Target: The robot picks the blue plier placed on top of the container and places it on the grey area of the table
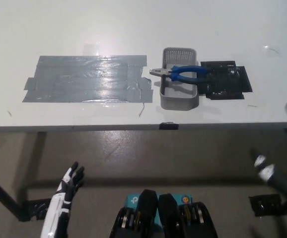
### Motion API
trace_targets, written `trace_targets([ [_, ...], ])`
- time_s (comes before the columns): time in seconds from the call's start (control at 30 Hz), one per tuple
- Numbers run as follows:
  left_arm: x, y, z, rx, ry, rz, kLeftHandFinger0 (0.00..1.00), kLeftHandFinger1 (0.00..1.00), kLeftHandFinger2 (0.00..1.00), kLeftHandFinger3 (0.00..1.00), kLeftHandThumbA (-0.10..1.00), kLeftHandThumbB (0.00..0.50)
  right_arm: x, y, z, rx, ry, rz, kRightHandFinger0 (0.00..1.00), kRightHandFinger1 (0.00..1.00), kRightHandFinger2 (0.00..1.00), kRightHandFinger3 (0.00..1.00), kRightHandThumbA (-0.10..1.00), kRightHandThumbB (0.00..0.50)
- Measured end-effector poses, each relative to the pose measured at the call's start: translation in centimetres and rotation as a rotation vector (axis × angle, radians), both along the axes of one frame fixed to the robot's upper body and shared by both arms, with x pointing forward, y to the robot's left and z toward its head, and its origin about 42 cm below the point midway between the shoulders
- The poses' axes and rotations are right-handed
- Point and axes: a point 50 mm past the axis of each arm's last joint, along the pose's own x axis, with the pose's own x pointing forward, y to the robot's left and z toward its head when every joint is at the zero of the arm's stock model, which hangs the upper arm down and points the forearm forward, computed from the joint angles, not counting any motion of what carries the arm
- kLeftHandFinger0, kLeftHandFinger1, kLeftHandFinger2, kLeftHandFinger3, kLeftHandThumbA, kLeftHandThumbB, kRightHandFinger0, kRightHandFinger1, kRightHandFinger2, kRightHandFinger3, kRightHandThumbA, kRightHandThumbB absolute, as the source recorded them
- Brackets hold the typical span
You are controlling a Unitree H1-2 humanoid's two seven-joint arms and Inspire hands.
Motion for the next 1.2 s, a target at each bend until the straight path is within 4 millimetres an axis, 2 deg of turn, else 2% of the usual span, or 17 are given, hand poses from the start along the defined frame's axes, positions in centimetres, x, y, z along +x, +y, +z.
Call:
trace_targets([
  [0.07, 0.1, -0.2, 0.1, 0.002, -0.003, -0.006, 1.0, 1.0, 1.0, 1.0, 1.0, 0.025, 1.6, -0.6, 2.8, -0.058, -0.051, 0.005, 1.0, 1.0, 1.0, 1.0, 0.75, 0.171],
  [0.13, 0.1, -0.2, 0.1, 0.003, -0.003, -0.008, 1.0, 1.0, 1.0, 1.0, 1.0, 0.026, 2.9, -0.8, 5.1, -0.1, -0.078, 0.011, 1.0, 1.0, 1.0, 1.0, 0.83, 0.213],
  [0.17, 0.1, -0.2, 0.0, 0.004, -0.002, -0.008, 1.0, 1.0, 1.0, 1.0, 1.0, 0.027, 3.6, -0.8, 6.3, -0.118, -0.092, 0.015, 1.0, 1.0, 1.0, 1.0, 0.85, 0.211],
  [0.2, 0.1, -0.2, 0.0, 0.004, -0.001, -0.009, 1.0, 1.0, 1.0, 1.0, 1.0, 0.022, 4.5, -0.7, 7.5, -0.144, -0.098, 0.021, 1.0, 1.0, 1.0, 1.0, 0.86, 0.234],
  [0.33, 0.1, -0.2, -0.1, 0.005, 0.002, -0.009, 1.0, 1.0, 1.0, 1.0, 1.0, 0.001, 7.4, 0.0, 10.8, -0.207, -0.076, 0.043, 1.0, 1.0, 1.0, 1.0, 0.97, 0.29],
  [0.4, 0.1, -0.2, -0.2, 0.005, 0.007, -0.008, 1.0, 1.0, 1.0, 1.0, 1.0, 0.0, 9.4, 0.7, 12.1, -0.249, -0.034, 0.061, 1.0, 1.0, 1.0, 1.0, 0.95, 0.301],
  [0.47, 0.1, -0.2, -0.3, 0.005, 0.01, -0.009, 1.0, 1.0, 1.0, 1.0, 0.99, 0.0, 11.5, 1.5, 13.5, -0.291, 0.011, 0.076, 1.0, 1.0, 1.0, 1.0, 0.88, 0.3],
  [0.6, 0.2, -0.2, -0.3, 0.006, 0.009, -0.01, 1.0, 1.0, 1.0, 1.0, 1.0, 0.0, 15.8, 3.8, 15.2, -0.374, 0.134, 0.103, 1.0, 1.0, 1.0, 1.0, 0.87, 0.311],
  [0.67, 0.3, -0.2, -0.2, 0.007, 0.007, -0.011, 1.0, 1.0, 1.0, 1.0, 0.99, 0.0, 17.9, 5.1, 15.7, -0.43, 0.204, 0.108, 1.0, 1.0, 1.0, 1.0, 0.89, 0.31],
  [0.7, 0.3, -0.2, -0.2, 0.007, 0.006, -0.011, 1.0, 1.0, 1.0, 1.0, 0.99, 0.0, 19.0, 5.7, 15.7, -0.464, 0.247, 0.109, 1.0, 1.0, 1.0, 1.0, 0.99, 0.322],
  [0.8, 0.4, -0.2, -0.1, 0.009, 0.004, -0.011, 1.0, 1.0, 1.0, 1.0, 0.96, 0.0, 21.6, 8.0, 16.0, -0.585, 0.352, 0.098, 1.0, 1.0, 1.0, 1.0, 0.98, 0.312],
  [0.93, 0.5, -0.1, 0.1, 0.014, -0.005, -0.011, 1.0, 1.0, 1.0, 1.0, 0.94, 0.008, 24.7, 11.5, 15.0, -0.713, 0.507, 0.074, 1.0, 1.0, 1.0, 1.0, 0.94, 0.323],
  [1.03, 0.6, -0.1, 0.2, 0.024, -0.011, -0.012, 1.0, 1.0, 1.0, 1.0, 0.94, 0.001, 25.6, 13.9, 14.1, -0.771, 0.557, 0.074, 1.0, 1.0, 1.0, 1.0, 0.96, 0.325],
  [1.13, 0.7, 0.1, 0.3, 0.036, -0.013, -0.012, 1.0, 1.0, 1.0, 1.0, 0.83, 0.0, 26.4, 16.1, 12.1, -0.831, 0.62, 0.076, 1.0, 1.0, 1.0, 1.0, 0.95, 0.321],
  [1.2, 0.7, 0.1, 0.3, 0.039, -0.013, -0.011, 1.0, 1.0, 1.0, 1.0, 0.83, 0.0, 26.9, 17.0, 10.7, -0.86, 0.665, 0.071, 1.0, 1.0, 1.0, 1.0, 0.97, 0.327],
])
